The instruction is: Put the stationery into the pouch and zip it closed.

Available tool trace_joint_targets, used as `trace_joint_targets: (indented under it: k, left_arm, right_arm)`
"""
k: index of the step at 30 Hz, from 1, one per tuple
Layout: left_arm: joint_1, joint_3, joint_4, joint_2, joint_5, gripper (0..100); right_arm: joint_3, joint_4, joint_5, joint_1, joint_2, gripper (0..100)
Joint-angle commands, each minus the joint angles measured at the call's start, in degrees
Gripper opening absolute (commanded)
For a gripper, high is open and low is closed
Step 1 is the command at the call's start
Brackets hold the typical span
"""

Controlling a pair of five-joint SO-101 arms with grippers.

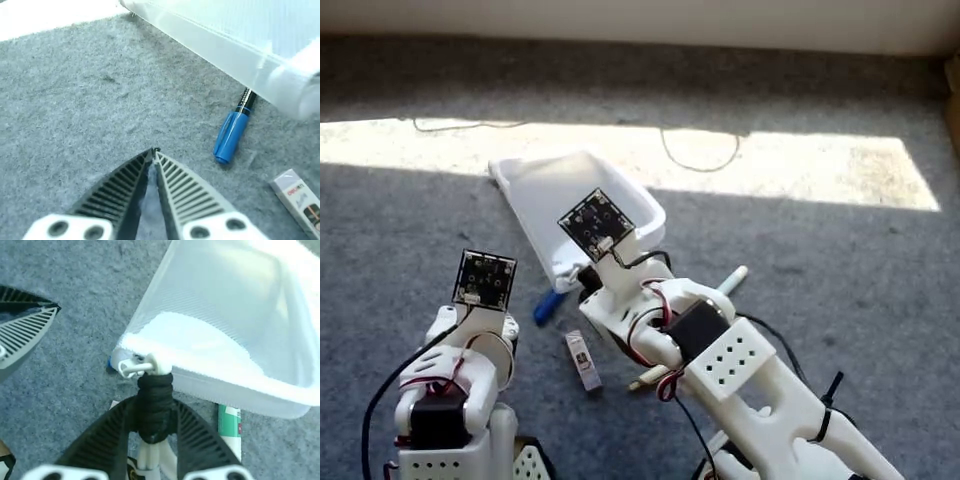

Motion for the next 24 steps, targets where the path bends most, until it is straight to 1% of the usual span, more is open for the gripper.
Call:
trace_joint_targets:
  k: [1, 2, 5, 14, 15, 17, 20, 22, 24]
  left_arm:
    - [0.7, -3.8, -1.1, -0.6, -0.3, 1]
    - [0.7, -4.4, -1.1, -0.6, 0.0, 1]
    - [0.7, -6.5, -1.1, -0.6, 3.9, 1]
    - [1.0, -11.5, -0.8, -0.6, 10.4, 2]
    - [1.0, -11.8, -0.8, -0.6, 10.8, 4]
    - [1.0, -12.0, -0.7, -0.6, 12.4, 12]
    - [0.9, -11.6, -0.7, -0.6, 16.8, 24]
    - [1.0, -11.6, -0.7, -0.6, 18.5, 26]
    - [2.8, -11.5, -0.7, -0.6, 18.7, 26]
  right_arm:
    - [-3.5, -1.5, -0.5, 0.9, -2.2, 0.5]
    - [-3.5, -1.5, -0.5, 0.9, -2.2, 0.5]
    - [-3.5, -1.5, -0.5, 0.9, -2.2, 0.5]
    - [-3.5, -1.5, -0.6, 0.9, -2.3, 0.5]
    - [-3.5, -1.5, -0.6, 0.9, -2.3, 0.5]
    - [-3.5, -1.5, -0.6, 0.9, -2.3, 0.5]
    - [-3.6, -1.6, -0.6, 0.8, -2.3, 0.5]
    - [-3.6, -1.6, -0.6, 0.7, -2.3, 0.5]
    - [-3.6, -1.6, -0.6, 0.7, -2.3, 0.5]
